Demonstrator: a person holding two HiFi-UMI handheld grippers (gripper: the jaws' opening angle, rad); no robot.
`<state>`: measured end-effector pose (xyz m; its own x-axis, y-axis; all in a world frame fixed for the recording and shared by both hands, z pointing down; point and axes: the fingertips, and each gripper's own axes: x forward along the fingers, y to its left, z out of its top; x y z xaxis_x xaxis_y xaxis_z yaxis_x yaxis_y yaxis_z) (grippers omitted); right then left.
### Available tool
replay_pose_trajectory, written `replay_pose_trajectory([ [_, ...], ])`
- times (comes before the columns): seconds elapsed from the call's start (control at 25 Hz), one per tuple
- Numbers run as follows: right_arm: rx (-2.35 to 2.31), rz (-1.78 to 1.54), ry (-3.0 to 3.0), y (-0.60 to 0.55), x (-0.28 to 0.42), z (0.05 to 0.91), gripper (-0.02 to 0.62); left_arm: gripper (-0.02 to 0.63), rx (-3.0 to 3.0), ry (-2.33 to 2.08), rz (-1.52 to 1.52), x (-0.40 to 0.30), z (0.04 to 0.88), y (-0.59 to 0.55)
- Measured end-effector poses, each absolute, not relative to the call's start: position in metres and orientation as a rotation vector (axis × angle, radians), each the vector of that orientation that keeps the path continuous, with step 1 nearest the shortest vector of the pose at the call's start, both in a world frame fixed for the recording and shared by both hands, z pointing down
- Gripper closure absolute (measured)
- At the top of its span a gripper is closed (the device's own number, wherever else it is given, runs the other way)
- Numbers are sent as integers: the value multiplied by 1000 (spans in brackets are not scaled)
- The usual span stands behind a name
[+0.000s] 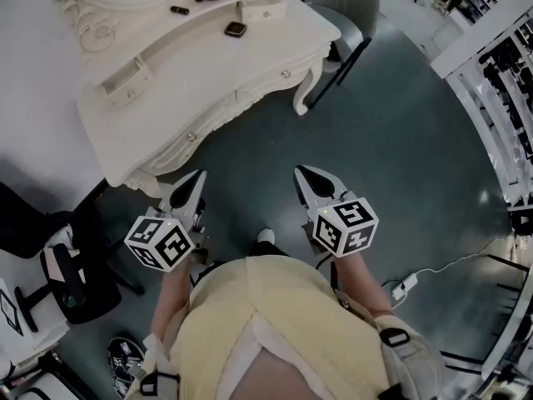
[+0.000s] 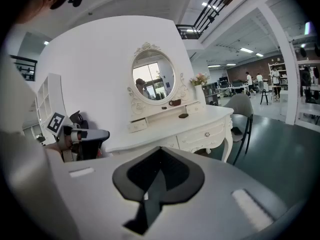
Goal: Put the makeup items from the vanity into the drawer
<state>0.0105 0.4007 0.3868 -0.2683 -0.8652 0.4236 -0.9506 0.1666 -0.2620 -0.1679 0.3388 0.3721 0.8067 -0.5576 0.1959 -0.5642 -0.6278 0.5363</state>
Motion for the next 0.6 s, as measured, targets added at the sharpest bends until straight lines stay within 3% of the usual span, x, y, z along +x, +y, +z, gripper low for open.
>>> replay_pose_trajectory([
  [0.6, 1703, 721, -2336, 396, 51, 397, 592, 612, 2493, -865, 130, -108, 376, 339],
])
